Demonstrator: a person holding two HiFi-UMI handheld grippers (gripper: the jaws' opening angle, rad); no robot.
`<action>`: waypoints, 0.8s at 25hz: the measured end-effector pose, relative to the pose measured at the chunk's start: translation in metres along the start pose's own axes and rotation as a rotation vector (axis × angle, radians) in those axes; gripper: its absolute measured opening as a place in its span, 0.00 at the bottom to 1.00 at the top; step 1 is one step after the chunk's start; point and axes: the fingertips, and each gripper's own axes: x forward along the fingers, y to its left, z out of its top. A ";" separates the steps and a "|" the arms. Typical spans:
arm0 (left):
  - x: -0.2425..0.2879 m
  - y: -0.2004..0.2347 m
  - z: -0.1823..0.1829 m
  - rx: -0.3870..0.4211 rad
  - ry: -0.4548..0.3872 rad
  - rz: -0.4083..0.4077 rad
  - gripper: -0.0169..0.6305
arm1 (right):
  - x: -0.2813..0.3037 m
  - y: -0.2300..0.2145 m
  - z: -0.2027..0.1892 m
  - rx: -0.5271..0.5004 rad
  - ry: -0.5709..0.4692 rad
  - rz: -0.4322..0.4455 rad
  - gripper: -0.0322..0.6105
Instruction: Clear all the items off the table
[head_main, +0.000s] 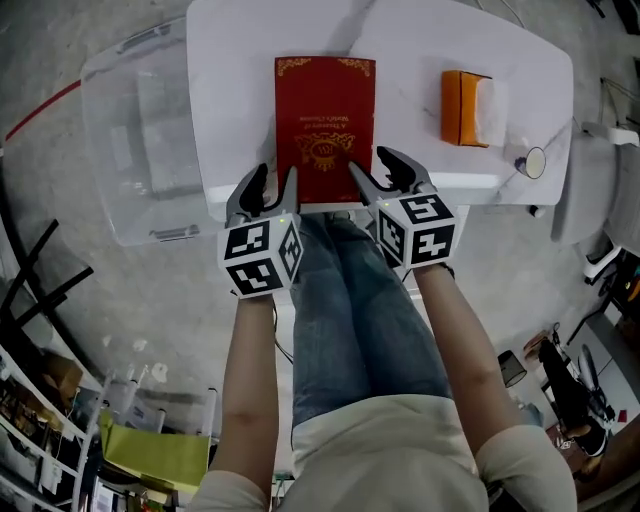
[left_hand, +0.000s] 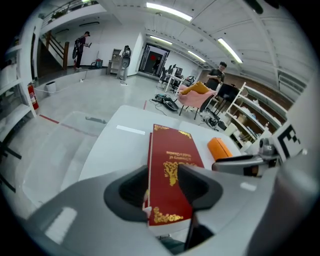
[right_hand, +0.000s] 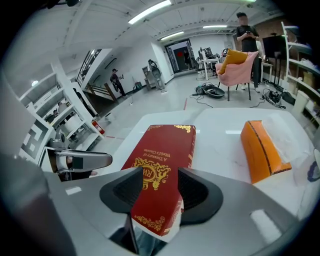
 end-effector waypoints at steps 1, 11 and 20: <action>0.003 0.002 -0.002 -0.007 0.003 -0.004 0.33 | 0.004 -0.001 -0.002 0.001 0.005 -0.003 0.39; 0.032 0.005 -0.030 0.014 0.082 -0.077 0.46 | 0.031 -0.011 -0.021 0.029 0.031 -0.022 0.55; 0.054 0.000 -0.040 0.002 0.152 -0.143 0.57 | 0.050 -0.018 -0.024 0.091 0.027 0.007 0.71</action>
